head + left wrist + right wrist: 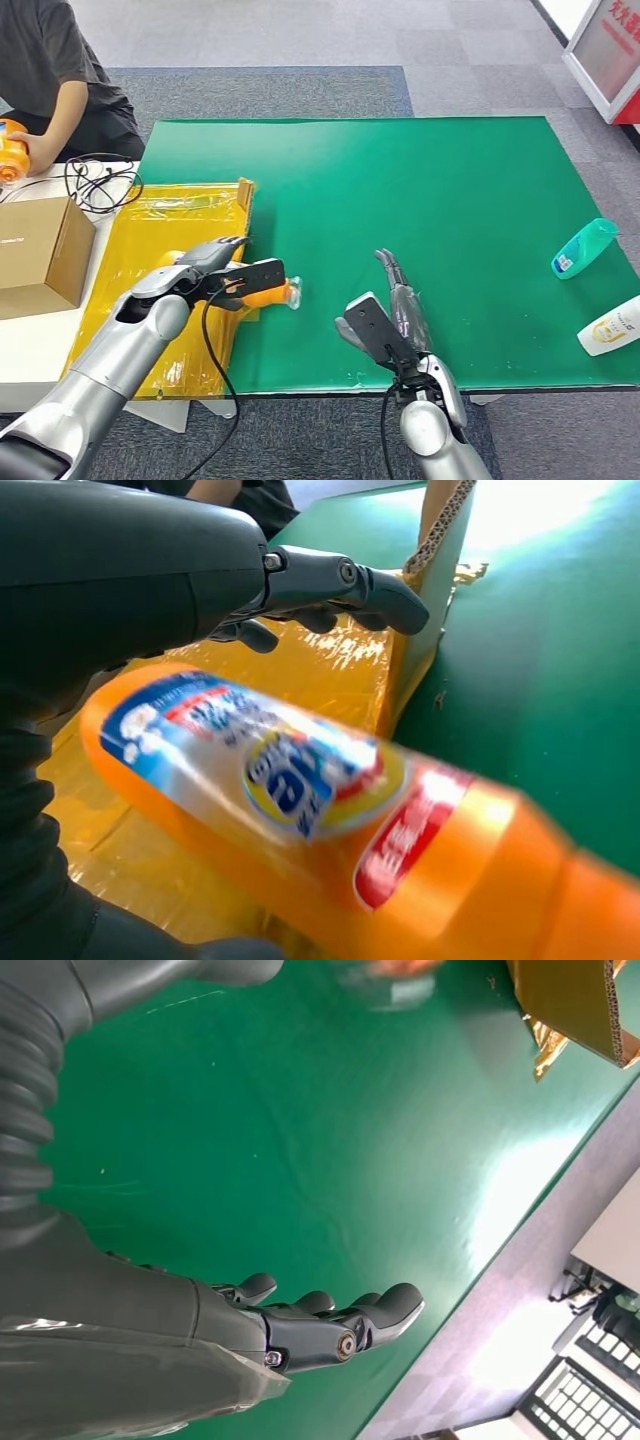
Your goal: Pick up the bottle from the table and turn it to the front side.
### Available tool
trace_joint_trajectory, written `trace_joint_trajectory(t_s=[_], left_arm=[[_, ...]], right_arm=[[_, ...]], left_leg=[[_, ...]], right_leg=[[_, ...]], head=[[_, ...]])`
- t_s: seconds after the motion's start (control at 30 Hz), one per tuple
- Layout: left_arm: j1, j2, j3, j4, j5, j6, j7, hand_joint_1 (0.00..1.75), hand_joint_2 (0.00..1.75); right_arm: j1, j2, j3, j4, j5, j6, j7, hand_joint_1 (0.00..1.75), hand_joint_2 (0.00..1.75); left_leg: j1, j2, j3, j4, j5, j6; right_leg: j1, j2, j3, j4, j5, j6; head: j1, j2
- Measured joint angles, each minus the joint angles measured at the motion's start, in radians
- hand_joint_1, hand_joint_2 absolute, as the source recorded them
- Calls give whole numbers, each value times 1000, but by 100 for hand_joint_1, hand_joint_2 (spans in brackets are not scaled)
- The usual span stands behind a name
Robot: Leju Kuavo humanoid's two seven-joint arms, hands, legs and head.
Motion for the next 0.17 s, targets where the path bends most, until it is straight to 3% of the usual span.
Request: trace_joint_trajectory(t_s=[0.17], left_arm=[[20, 4, 13, -34, 34, 1, -15, 0, 175]], right_arm=[[5, 0, -8, -9, 1, -7, -6, 0, 175]], left_leg=[[0, 0, 0, 0, 0, 0]], right_leg=[[0, 0, 0, 0, 0, 0]], head=[[0, 0]])
